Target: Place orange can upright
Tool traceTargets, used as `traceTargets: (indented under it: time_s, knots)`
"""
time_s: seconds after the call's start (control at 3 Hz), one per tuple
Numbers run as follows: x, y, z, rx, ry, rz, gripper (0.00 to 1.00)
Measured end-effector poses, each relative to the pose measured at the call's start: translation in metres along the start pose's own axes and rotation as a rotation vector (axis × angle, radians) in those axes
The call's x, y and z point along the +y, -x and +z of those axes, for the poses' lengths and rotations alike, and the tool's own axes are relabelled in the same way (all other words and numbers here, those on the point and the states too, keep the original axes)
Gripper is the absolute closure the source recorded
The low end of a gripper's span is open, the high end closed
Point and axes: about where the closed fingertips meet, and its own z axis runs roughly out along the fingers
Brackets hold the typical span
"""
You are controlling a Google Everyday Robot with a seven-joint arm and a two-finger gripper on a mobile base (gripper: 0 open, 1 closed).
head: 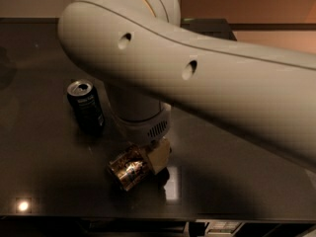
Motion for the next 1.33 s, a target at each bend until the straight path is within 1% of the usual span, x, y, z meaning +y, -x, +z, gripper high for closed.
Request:
traceTargets:
  time_s: [0.33,0.67,1.0,1.33]
  knots:
    - [-0.009,-0.012,-0.023,0.101,-0.011,-0.086,1.0]
    - [-0.02,-0.027,-0.043,0.196,-0.054,-0.187,1.0]
    - [-0.029,-0.037,-0.057,0.262,-0.087,-0.295,1.0]
    - [-0.029,-0.045,-0.067,0.298,-0.108,-0.347,1.0]
